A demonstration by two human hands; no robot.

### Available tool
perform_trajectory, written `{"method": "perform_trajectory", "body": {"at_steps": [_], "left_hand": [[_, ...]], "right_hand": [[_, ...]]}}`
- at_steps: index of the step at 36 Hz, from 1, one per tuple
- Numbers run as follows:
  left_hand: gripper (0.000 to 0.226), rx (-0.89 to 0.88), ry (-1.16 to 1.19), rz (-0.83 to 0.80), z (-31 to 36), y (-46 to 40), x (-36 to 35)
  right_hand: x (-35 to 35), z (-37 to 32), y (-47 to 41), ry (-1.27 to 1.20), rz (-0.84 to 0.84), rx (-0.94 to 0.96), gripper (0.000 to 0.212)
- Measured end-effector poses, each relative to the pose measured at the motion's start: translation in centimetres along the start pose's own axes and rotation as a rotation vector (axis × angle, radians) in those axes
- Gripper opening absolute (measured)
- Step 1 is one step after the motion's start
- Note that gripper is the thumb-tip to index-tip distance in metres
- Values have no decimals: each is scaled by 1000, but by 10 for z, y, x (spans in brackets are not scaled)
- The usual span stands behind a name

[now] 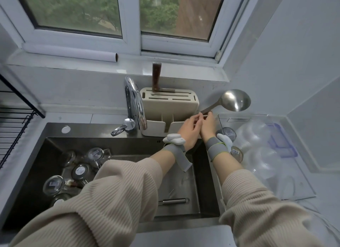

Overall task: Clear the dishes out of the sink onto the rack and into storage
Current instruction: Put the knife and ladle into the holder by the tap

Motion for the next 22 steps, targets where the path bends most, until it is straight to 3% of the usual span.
{"method": "perform_trajectory", "body": {"at_steps": [5,11,18,22], "left_hand": [[35,55,-81,72,-41,18,9],[34,201,-196,56,-105,53,22],[33,447,-231,-30,-170,101,32],[29,601,-266,-118,-194,126,34]], "right_hand": [[-22,22,20,11,0,-30,31],[-58,61,65,133,40,50,22],[-109,115,104,333,-268,61,20],[-136,144,125,582,-590,23,25]]}}
Point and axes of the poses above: each hand's wrist, its own y-axis away from the middle knuckle, its own x-axis out of the back of the hand, z = x × y, the point moved 4 cm from there along -y, towards the middle knuckle, and after that the axes turned 5 degrees about y, right-handed, at the moved point
